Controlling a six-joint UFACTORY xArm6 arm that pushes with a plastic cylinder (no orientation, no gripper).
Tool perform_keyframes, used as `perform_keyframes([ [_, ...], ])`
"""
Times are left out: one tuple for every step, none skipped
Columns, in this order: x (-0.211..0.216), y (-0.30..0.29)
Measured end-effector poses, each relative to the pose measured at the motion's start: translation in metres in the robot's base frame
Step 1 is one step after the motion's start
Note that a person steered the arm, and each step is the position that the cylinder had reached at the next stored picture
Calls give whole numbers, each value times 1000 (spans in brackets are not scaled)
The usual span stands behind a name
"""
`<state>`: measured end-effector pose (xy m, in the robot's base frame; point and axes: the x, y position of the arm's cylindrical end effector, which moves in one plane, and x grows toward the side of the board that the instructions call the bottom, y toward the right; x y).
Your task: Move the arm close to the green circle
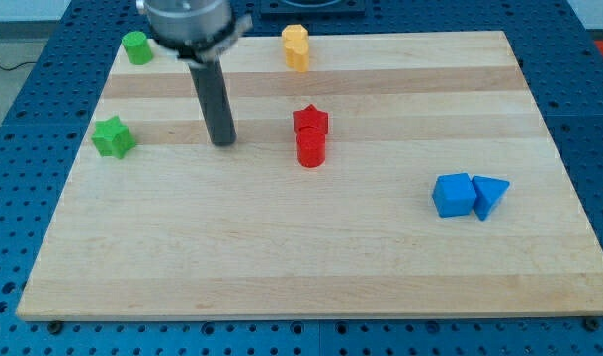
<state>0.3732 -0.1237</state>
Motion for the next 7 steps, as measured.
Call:
perform_keyframes([
  [-74, -1],
  [-146, -9],
  [-182, -29],
  [-182, -53],
  [-182, -82],
  [-182, -96],
  [-182, -107],
])
